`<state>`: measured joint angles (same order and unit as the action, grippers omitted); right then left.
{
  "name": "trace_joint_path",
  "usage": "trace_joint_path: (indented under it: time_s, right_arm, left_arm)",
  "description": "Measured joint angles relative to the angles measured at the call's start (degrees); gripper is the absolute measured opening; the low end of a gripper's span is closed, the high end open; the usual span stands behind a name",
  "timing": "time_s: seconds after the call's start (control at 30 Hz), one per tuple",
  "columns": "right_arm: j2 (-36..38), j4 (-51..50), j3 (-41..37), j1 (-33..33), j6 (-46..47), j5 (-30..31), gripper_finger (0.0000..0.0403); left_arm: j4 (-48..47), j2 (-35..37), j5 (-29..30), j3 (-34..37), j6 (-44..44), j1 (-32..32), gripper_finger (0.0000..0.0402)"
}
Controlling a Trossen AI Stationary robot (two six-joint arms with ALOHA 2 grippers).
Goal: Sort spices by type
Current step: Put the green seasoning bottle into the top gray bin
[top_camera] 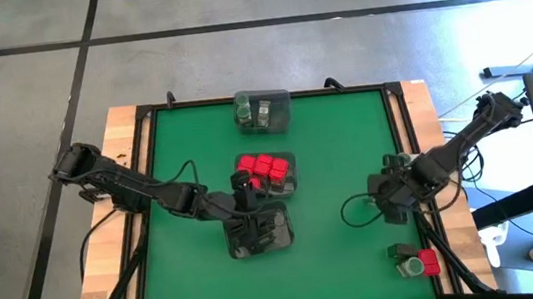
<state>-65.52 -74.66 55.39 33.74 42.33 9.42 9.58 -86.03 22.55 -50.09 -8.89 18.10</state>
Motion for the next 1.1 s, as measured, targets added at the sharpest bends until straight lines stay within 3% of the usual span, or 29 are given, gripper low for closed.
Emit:
trace_joint_path:
  time_s: [0.17, 0.33, 0.53, 0.8, 0.93, 1.1]
  right_arm:
    - [0.03, 0.83, 5.40, -1.50, -4.51, 7.98, 0.0209]
    - [0.02, 4.95, 8.06, -7.31, -10.19, 11.46, 0.0209]
    - [0.00, 13.53, 8.38, -17.83, -21.45, 11.58, 0.0209]
    - [-0.42, 19.72, 8.40, -31.77, -34.32, 10.51, 0.0209]
    - [-1.19, 25.93, 8.40, -36.99, -41.69, 8.39, 0.0209]
    - [-5.25, 30.08, 10.03, -43.11, -48.45, 5.54, 0.0209]
  left_arm:
    - [-0.75, 1.64, 0.01, 0.00, 0.49, 0.02, 0.0257]
    - [-6.87, 5.72, 0.23, 0.00, 1.56, -0.15, 0.0257]
    - [-14.58, 11.03, 1.83, 0.00, 3.51, -0.71, 0.0257]
    - [-24.49, 13.61, 13.29, 0.00, 3.10, -0.65, 0.0257]
    - [-25.34, 13.54, 13.60, -0.02, 3.24, -0.87, 0.0257]
    - [-33.69, 13.78, 13.49, 0.01, 1.49, -3.12, 0.0250]
